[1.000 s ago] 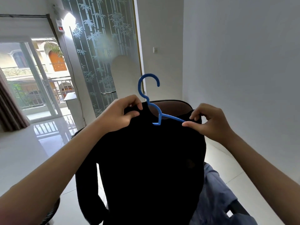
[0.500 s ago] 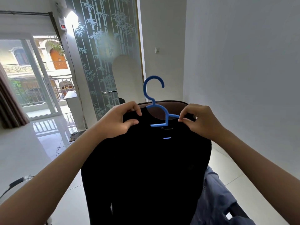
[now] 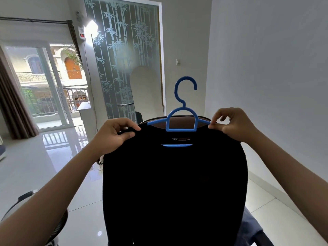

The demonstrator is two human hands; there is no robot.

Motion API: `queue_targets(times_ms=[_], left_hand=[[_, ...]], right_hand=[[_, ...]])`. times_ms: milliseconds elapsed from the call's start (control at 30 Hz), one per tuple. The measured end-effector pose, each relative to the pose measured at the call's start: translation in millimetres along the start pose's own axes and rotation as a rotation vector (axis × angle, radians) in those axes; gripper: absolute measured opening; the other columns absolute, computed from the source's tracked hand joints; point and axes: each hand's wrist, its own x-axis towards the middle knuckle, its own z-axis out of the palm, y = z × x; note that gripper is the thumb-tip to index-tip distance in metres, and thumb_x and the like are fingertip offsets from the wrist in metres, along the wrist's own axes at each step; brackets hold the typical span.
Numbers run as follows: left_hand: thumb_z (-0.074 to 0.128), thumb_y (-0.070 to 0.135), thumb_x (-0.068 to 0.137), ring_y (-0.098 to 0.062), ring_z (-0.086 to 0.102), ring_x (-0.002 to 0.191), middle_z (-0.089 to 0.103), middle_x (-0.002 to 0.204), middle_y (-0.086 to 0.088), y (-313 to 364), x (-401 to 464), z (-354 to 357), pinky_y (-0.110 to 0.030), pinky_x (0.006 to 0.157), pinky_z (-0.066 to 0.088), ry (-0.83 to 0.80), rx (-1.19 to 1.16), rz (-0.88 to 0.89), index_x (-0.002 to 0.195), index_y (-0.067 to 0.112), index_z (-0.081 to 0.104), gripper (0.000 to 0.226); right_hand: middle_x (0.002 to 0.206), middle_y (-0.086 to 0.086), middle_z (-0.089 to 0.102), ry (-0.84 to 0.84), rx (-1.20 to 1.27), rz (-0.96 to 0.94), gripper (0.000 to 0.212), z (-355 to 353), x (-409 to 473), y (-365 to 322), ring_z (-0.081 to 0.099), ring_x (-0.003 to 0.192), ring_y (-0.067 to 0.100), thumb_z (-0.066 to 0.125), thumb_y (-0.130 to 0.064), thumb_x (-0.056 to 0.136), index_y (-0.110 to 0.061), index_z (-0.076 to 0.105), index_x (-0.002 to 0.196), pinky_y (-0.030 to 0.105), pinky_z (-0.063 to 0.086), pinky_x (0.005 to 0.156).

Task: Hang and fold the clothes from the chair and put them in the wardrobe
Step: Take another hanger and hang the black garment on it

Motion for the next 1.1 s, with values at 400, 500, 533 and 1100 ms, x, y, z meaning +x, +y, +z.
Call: queue_targets(times_ms=[400,500,533,1100], left_hand=[[0.065,-0.008,0.080,-0.006,0.068,0.083,0.073,0.082,0.016,8,1,17,-0.011,0.078,0.048,0.071,-0.046,-0.014,0.086,0.025,0.072,0.034],[0.066,-0.007,0.080,-0.014,0.068,0.088,0.074,0.088,0.010,8,-1,21,-0.017,0.085,0.051,0.058,-0.067,-0.002,0.088,0.025,0.073,0.033],[0.066,-0.007,0.080,-0.015,0.068,0.088,0.074,0.089,0.008,7,-2,22,-0.018,0.086,0.051,0.054,-0.074,0.003,0.088,0.025,0.074,0.033],[0.089,0.039,0.055,-0.021,0.063,0.076,0.063,0.083,-0.009,-6,-3,-12,-0.027,0.069,0.054,-0.423,-0.420,-0.252,0.101,0.023,0.068,0.053]], right_hand=[[0.114,-0.002,0.063,0.202,-0.007,-0.333,0.058,73,-16,-43,0.061,0.091,0.006,0.080,-0.025,0.074,-0.021,0.055,0.126,0.020,0.052,0.088],[0.110,0.001,0.068,0.118,-0.025,-0.288,0.065,80,-12,-46,0.062,0.094,0.009,0.078,-0.025,0.076,-0.021,0.050,0.135,0.025,0.050,0.093],[0.107,0.001,0.069,0.098,-0.026,-0.281,0.063,83,-11,-46,0.062,0.091,0.008,0.077,-0.021,0.077,-0.020,0.050,0.135,0.026,0.052,0.093],[0.109,0.007,0.070,0.020,-0.070,-0.312,0.049,58,0,-41,0.067,0.091,0.019,0.072,-0.008,0.081,-0.014,0.057,0.127,0.018,0.044,0.092]])
